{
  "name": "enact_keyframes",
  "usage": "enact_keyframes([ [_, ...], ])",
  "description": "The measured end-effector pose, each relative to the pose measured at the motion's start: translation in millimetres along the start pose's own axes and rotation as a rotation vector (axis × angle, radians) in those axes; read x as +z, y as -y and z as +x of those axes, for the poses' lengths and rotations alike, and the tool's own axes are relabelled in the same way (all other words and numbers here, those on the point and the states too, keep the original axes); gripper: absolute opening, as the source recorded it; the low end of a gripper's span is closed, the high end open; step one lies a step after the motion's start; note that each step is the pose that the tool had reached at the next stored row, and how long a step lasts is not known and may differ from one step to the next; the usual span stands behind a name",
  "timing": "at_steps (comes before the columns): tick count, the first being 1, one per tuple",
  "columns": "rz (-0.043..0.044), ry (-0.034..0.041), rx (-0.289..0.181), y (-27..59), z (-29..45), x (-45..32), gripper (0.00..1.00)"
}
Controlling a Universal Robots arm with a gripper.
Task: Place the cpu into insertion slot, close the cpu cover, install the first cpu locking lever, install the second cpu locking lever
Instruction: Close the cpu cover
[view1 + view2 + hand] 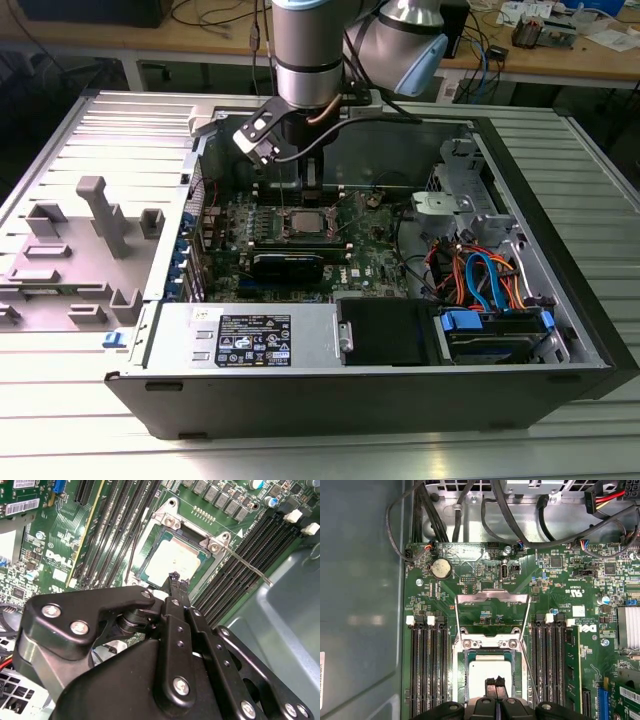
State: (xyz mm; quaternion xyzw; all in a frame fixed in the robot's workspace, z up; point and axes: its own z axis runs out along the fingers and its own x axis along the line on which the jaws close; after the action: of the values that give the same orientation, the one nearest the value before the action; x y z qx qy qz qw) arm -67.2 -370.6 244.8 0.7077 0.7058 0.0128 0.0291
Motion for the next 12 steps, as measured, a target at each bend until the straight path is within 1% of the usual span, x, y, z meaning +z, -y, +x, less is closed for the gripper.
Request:
enact_keyframes([
  [6, 0.0000, 0.0005, 0.000, -0.1, 0.0, -1.6, 0.11],
  [12, 0.0000, 0.0028, 0.000, -0.2, -0.1, -2.8, 0.11],
])
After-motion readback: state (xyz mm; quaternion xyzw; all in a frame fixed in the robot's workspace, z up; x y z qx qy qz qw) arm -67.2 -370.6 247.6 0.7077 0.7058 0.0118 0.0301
